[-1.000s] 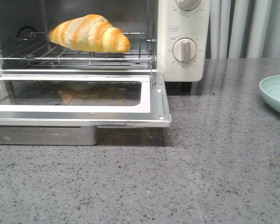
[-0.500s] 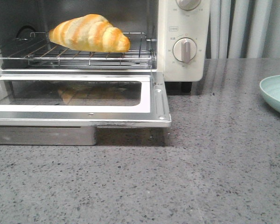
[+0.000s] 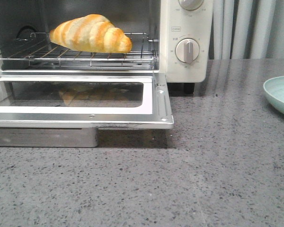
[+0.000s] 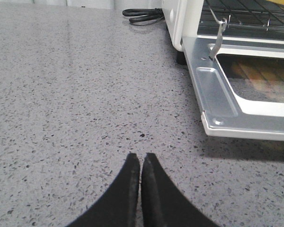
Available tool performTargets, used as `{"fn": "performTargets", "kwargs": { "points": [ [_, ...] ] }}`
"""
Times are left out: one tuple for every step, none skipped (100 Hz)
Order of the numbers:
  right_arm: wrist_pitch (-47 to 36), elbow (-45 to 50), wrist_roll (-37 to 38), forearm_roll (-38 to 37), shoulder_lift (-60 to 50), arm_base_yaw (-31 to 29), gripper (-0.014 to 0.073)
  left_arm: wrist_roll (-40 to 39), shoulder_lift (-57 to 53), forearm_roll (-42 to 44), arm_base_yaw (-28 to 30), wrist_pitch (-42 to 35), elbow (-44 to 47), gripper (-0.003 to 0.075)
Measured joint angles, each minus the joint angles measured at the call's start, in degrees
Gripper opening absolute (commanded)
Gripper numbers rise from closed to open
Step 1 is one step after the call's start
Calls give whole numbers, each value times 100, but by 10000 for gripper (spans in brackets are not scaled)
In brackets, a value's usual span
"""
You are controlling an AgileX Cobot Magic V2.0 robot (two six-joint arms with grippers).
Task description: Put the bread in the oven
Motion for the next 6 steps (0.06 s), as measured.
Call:
{"fn": "performTargets", "kwargs": {
  "points": [
    [0, 0, 0, 0, 0, 0, -76, 0, 0, 0, 0, 0, 0, -21],
    [0, 0, 0, 0, 0, 0, -76, 0, 0, 9, 0, 0, 0, -21],
    [0, 0, 0, 0, 0, 0, -76, 0, 0, 9, 0, 0, 0, -21],
    [0, 0, 0, 0, 0, 0, -76, 0, 0, 9, 0, 0, 0, -21],
    [0, 0, 0, 0, 0, 0, -76, 0, 0, 9, 0, 0, 0, -21],
    [0, 0, 0, 0, 0, 0, -76, 0, 0, 9, 0, 0, 0, -21]
  ]
}}
